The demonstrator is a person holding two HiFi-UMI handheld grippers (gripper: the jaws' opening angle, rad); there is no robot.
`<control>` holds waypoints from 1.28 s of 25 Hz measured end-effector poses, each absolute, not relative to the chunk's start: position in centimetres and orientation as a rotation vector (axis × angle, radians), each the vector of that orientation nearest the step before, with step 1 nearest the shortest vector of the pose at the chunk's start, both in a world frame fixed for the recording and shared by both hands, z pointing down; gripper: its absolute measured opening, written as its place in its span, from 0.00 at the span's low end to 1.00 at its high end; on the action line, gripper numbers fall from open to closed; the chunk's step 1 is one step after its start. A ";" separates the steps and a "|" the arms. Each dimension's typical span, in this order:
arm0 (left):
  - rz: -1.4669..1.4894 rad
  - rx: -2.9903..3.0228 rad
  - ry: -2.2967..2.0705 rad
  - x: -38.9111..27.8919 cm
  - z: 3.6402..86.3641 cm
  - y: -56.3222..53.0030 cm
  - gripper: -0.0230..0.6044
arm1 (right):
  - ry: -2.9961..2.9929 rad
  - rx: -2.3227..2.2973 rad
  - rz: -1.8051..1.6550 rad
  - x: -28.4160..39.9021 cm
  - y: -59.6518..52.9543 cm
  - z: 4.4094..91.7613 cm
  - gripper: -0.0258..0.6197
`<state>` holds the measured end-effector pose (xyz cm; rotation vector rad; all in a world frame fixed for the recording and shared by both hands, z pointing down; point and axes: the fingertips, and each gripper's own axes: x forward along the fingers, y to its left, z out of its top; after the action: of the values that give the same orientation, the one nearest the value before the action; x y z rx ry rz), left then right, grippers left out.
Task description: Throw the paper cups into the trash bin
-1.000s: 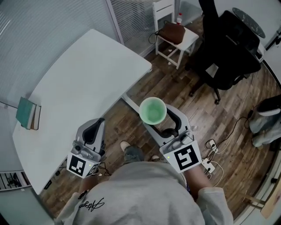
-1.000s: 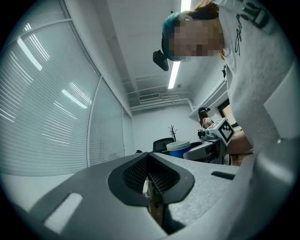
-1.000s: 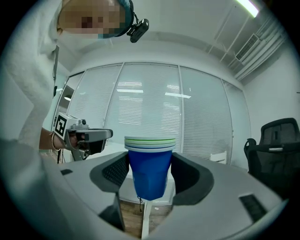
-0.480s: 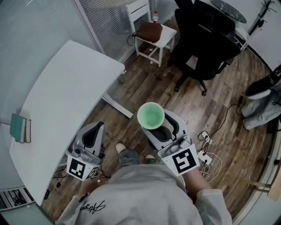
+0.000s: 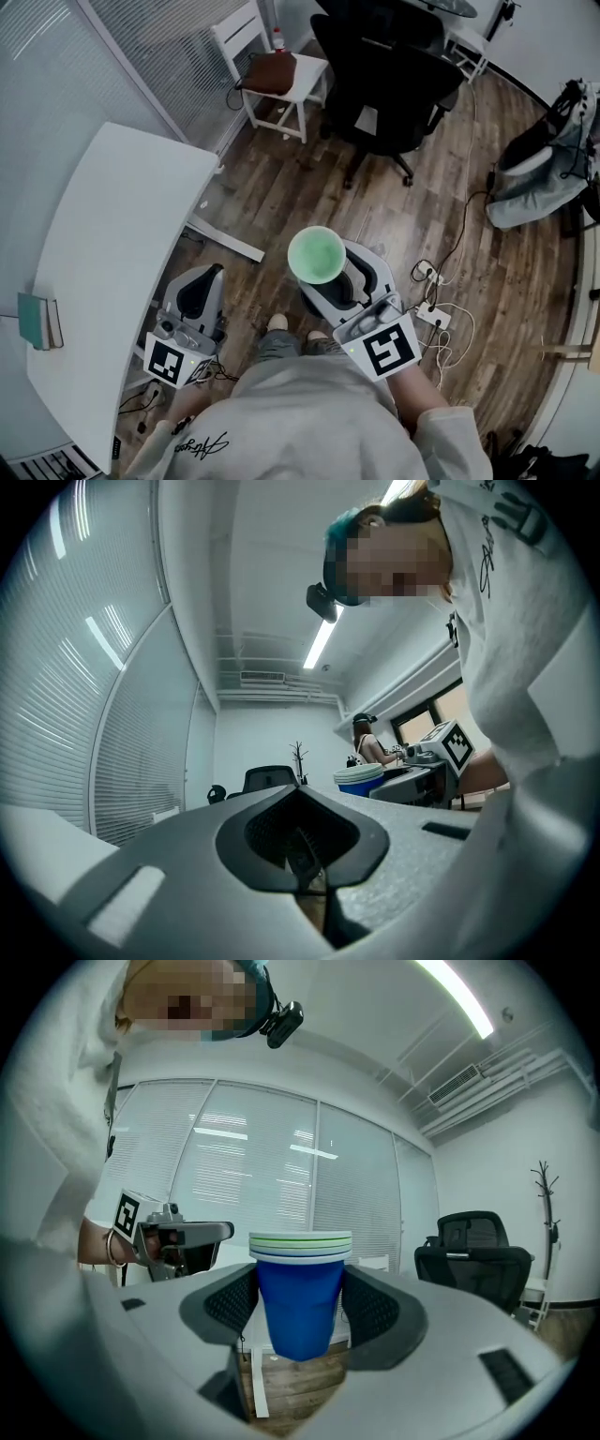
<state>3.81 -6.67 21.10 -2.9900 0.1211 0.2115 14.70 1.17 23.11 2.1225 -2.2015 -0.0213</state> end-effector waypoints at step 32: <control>0.175 -3.034 -0.512 12.2 25.0 -3.0 0.04 | -1.847 2.502 0.092 17.6 7.3 27.3 0.46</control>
<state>12.17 -3.05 24.98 -3.0338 -0.5120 0.1747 17.63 7.30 27.31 2.5018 -1.8470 0.0919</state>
